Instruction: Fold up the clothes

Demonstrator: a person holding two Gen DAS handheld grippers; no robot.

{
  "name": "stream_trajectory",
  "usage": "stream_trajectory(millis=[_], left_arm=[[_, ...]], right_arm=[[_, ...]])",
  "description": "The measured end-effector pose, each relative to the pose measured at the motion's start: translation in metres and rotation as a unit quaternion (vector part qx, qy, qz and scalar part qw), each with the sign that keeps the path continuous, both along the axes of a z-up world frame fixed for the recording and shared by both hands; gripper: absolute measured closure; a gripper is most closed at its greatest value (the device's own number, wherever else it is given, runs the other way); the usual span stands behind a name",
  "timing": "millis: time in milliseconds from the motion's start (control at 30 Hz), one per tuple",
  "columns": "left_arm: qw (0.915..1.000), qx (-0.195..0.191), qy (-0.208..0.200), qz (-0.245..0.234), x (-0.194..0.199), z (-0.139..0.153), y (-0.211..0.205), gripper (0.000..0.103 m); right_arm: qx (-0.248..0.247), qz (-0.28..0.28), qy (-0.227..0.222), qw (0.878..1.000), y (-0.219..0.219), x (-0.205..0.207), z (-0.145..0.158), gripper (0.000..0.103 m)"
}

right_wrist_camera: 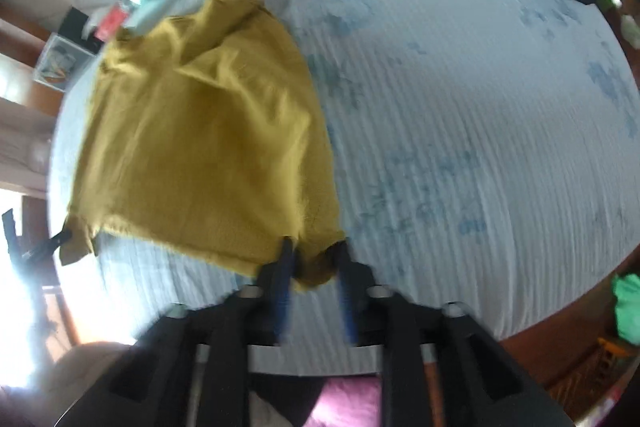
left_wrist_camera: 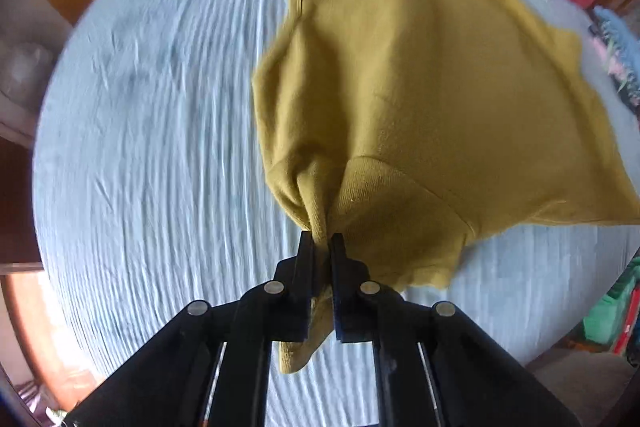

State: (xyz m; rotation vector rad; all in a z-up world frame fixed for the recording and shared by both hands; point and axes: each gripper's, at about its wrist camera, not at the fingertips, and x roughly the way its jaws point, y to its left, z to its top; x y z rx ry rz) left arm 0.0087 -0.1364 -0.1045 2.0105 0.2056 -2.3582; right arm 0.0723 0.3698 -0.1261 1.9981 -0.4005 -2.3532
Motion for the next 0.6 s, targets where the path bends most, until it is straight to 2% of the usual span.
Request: stream_trajectory(millis=[33, 100, 167, 233, 267, 333, 400, 600], left_arm=[[0.9999, 0.01, -0.007, 0.006, -0.002, -0.002, -0.004, 0.093], [0.9995, 0.024, 0.016, 0.015, -0.011, 0.01, -0.01, 0.089], [0.9979, 0.025, 0.057, 0.017, -0.025, 0.033, -0.013, 0.075], [0.9947, 0.019, 0.099, 0.02, -0.04, 0.056, -0.016, 0.042], [0.9924, 0.018, 0.119, 0.023, -0.047, 0.068, -0.018, 0.036], [0.9883, 0.012, 0.149, 0.03, -0.062, 0.084, -0.019, 0.034], [0.9862, 0.004, 0.161, 0.039, -0.065, 0.09, -0.018, 0.034], [0.9911, -0.022, 0.122, 0.048, -0.098, 0.043, -0.015, 0.034]], right_arm=[[0.004, -0.005, 0.011, 1.0, 0.002, -0.007, 0.003, 0.07], [0.0, -0.013, 0.042, 0.999, 0.005, -0.025, 0.012, 0.07], [-0.009, -0.014, 0.074, 0.997, 0.004, -0.05, 0.02, 0.07], [-0.018, -0.011, 0.092, 0.996, -0.002, -0.08, 0.022, 0.073], [-0.025, -0.009, 0.098, 0.995, -0.005, -0.098, 0.022, 0.076], [-0.037, -0.009, 0.103, 0.994, -0.009, -0.125, 0.018, 0.077], [-0.046, -0.013, 0.103, 0.994, -0.013, -0.151, 0.013, 0.077], [-0.041, -0.008, 0.082, 0.996, -0.038, -0.22, -0.005, 0.077]])
